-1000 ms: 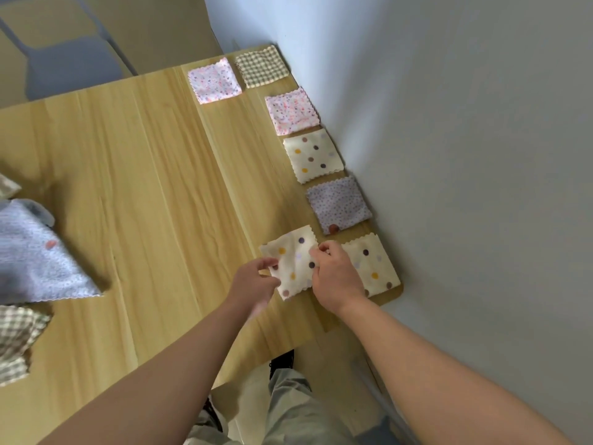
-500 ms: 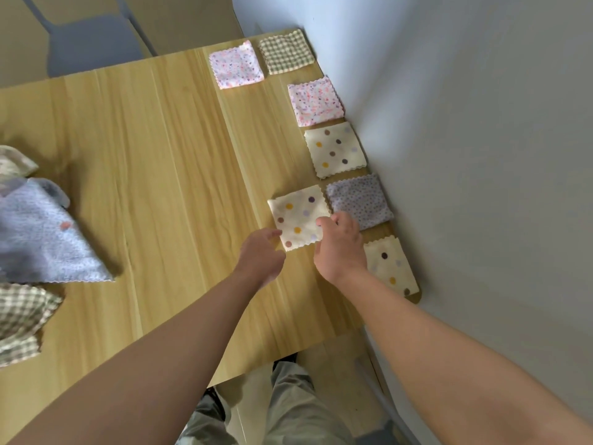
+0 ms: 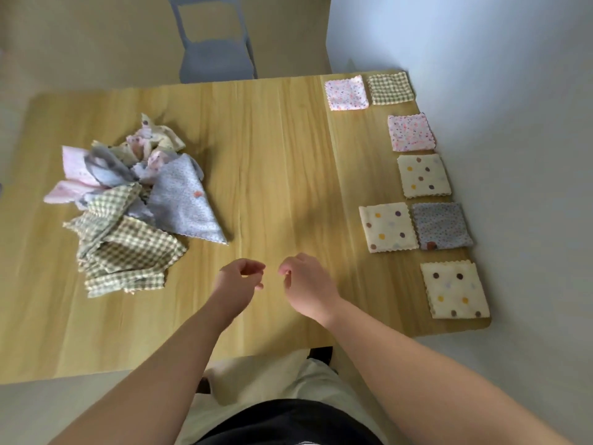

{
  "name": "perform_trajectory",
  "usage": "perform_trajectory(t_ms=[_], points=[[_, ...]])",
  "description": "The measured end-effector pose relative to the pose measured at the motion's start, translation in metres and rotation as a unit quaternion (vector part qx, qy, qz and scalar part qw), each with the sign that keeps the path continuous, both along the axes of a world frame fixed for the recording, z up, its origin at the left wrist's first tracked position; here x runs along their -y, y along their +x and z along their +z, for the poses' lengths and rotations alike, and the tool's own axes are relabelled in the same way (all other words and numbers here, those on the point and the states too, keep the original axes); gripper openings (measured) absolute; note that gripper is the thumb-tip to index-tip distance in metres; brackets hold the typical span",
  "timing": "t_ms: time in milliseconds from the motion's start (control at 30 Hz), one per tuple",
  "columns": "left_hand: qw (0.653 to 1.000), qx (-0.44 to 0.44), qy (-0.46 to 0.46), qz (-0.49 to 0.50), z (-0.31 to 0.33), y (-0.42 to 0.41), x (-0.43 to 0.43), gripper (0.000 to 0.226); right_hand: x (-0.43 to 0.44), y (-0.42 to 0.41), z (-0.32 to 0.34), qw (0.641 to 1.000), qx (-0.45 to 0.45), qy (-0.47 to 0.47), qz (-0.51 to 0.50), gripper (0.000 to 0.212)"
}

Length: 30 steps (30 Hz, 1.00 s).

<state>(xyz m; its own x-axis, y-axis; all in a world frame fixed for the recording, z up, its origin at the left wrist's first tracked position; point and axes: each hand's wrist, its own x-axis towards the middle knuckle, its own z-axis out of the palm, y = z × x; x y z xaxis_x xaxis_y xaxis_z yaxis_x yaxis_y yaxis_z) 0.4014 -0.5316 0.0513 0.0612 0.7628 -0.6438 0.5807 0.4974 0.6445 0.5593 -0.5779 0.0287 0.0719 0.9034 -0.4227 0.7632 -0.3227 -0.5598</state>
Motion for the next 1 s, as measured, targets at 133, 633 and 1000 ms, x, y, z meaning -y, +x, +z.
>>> perform_trajectory(t_ms=[133,633,1000], points=[[0.998,0.016,0.008,0.055,0.005,-0.089,-0.011,0.019,-0.02,-0.082,0.006,1.0,0.002,0.001,0.031,0.026],[0.998,-0.002,0.025,-0.06,0.009,-0.407,-0.09,0.021,-0.072,-0.396,0.007,0.997,-0.001,-0.015,-0.078,0.032],[0.986,-0.034,0.005,-0.164,0.009,-0.471,-0.18,0.024,-0.198,-0.458,-0.007,0.969,-0.053,0.018,-0.239,0.051]])
